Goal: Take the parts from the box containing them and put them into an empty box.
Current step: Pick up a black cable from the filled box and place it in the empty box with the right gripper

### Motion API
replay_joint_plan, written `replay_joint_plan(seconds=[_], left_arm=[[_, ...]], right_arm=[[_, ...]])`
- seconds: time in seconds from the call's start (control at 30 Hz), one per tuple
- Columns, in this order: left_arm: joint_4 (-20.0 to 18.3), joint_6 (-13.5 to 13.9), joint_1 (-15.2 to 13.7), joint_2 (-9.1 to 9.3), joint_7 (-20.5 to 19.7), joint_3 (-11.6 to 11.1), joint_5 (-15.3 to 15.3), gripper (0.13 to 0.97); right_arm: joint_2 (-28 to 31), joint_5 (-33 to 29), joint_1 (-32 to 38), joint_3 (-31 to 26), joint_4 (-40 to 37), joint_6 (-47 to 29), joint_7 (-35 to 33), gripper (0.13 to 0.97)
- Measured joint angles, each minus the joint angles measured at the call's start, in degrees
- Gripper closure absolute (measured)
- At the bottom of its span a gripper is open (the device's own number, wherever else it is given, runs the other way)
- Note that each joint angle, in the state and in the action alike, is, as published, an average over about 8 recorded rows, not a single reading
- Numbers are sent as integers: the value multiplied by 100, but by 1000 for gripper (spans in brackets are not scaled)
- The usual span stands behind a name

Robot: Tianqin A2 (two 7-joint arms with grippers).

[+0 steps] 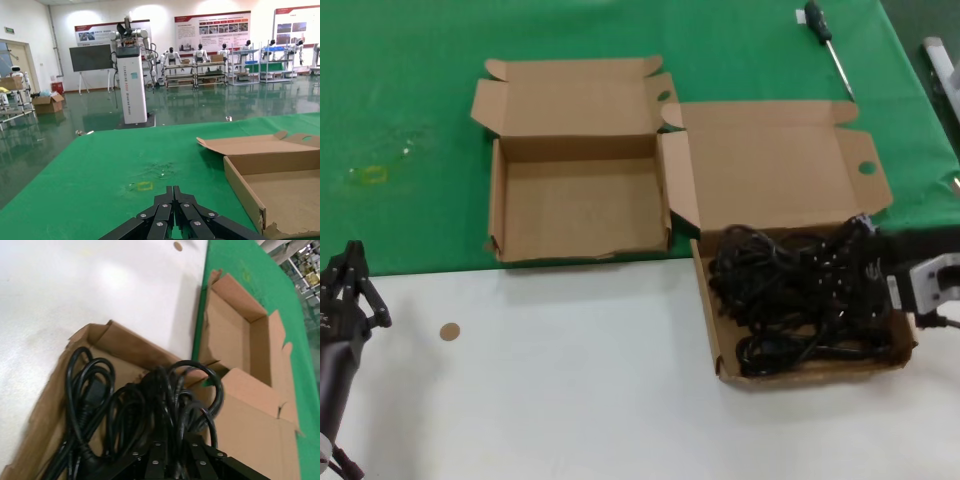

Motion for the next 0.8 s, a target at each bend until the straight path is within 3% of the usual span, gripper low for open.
replay_joint_plan(seconds=[0.37,0.8], left_arm=[[0,0,0,0,0,0,0,945],[0,0,0,0,0,0,0,945]], right_arm=[[-125,-16,483,-22,250,-183,635,925],[-1257,-512,1354,-560,16,-19,1096,935]])
